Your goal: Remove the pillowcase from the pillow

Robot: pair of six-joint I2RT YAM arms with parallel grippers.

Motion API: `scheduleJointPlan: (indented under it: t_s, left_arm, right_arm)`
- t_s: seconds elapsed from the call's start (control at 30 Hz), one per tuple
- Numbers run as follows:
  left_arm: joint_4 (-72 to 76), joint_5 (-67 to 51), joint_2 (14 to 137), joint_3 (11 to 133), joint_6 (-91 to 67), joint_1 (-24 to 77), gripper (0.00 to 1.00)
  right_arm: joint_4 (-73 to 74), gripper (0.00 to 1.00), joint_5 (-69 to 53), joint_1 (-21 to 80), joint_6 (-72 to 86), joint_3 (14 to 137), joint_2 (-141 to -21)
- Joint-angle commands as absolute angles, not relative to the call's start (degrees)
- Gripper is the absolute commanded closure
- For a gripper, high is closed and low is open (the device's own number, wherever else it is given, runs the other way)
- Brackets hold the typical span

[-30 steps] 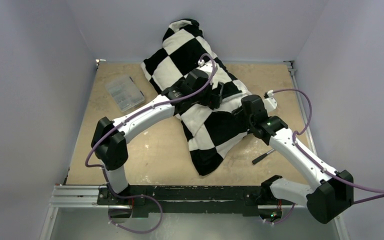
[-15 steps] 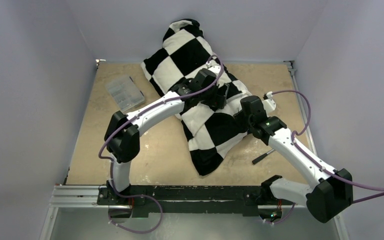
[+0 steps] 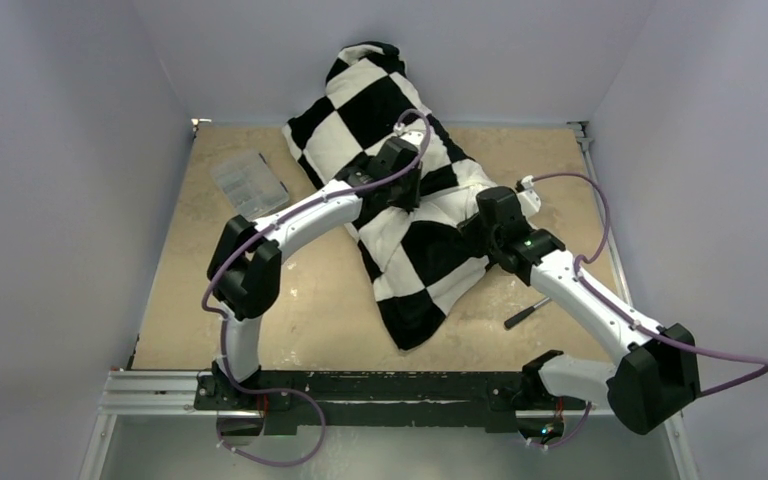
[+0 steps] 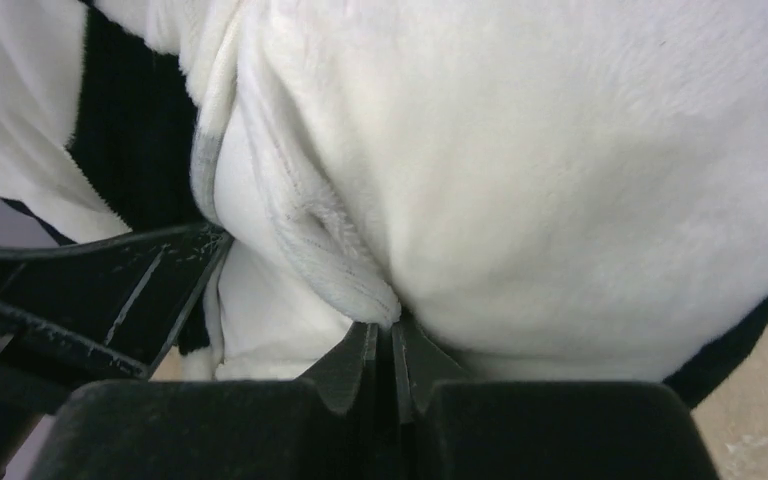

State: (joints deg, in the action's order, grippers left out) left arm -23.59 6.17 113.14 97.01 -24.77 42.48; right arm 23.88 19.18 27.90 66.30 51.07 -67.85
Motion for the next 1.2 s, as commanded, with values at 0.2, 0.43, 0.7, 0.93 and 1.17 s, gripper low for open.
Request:
scheduleJointPlan:
  t_s: [0.2,0.43,0.7,0.93,1.17]
  left_arm:
    - [-27.72,13.01,107.90,87.88,-22.18,23.96,1.00]
    - [-28.07,13.07,103.52,87.34,-20.24,21.21,1.00]
    - [-27.54,7.38,95.10,85.57,-23.77,27.36,0.62]
    - [-27.29,8.09,89.88,85.90,-29.81,34.22,0.49]
    - [-24.23,9.43,88.35,85.59,-33.13,41.56,0.45]
  right_arm:
    - [14.62,1.00,6.02,29.28,53.31,51.72,-69.43]
    - [8.11,1.00,0.42,30.38,51.15,51.83,-69.05]
    - [4.27,1.00,0.10,31.81,50.87,49.85,-70.35]
    - [2.89,1.00,0.09,32.06,51.88,46.88,-69.06]
    - [0.39,1.00,0.35,32.14,53.05,42.80,-67.33]
